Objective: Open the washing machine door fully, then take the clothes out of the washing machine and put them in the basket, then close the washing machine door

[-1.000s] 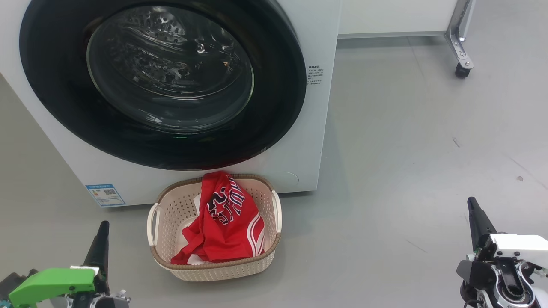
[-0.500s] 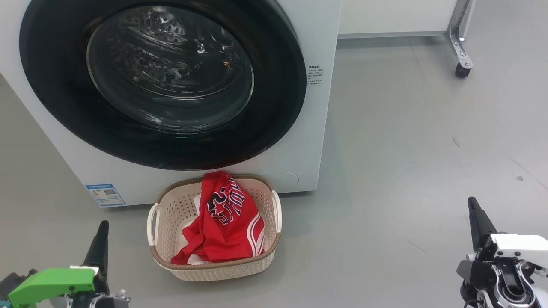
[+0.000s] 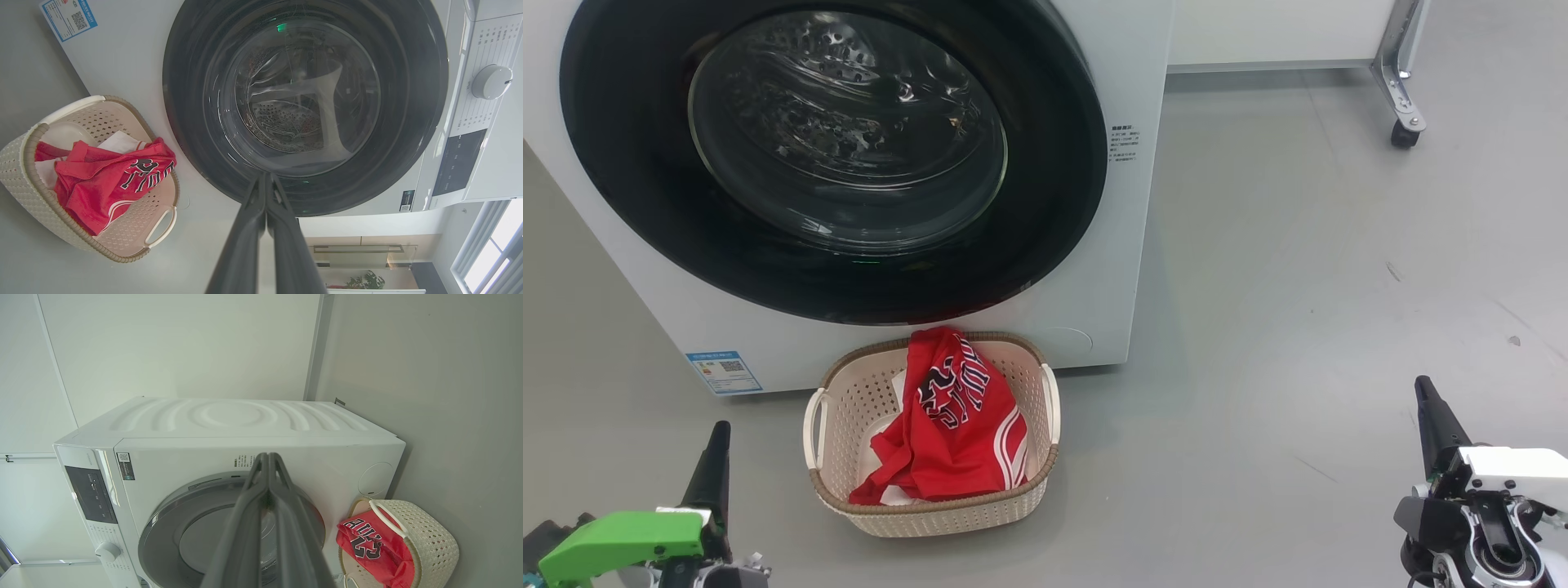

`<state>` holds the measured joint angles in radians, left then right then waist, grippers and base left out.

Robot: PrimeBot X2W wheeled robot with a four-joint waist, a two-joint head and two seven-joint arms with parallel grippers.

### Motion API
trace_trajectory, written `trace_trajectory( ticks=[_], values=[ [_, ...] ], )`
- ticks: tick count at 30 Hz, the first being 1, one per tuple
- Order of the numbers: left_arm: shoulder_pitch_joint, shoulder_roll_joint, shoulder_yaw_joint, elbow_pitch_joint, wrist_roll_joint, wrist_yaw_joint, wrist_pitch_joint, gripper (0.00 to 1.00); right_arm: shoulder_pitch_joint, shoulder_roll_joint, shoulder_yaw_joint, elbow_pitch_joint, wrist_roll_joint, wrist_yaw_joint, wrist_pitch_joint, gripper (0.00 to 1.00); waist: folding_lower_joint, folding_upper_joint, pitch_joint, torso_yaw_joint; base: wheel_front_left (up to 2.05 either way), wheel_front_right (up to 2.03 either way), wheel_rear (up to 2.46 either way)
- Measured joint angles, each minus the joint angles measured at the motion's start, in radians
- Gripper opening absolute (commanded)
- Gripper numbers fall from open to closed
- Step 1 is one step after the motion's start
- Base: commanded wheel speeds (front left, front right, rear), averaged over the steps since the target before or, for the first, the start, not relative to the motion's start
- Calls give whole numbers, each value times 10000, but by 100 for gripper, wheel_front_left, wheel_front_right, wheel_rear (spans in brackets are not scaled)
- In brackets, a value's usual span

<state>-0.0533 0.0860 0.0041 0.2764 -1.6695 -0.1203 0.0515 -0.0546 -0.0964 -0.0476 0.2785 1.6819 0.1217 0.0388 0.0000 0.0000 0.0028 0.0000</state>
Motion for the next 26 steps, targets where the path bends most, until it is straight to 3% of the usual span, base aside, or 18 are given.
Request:
trace_trajectory(
  ticks=[26],
  values=[
    [-1, -6, 33, -21, 2, -2, 2, 0, 0, 12, -31, -15, -15, 0, 46, 0, 0, 0, 2, 0, 0, 0, 0]
  ],
)
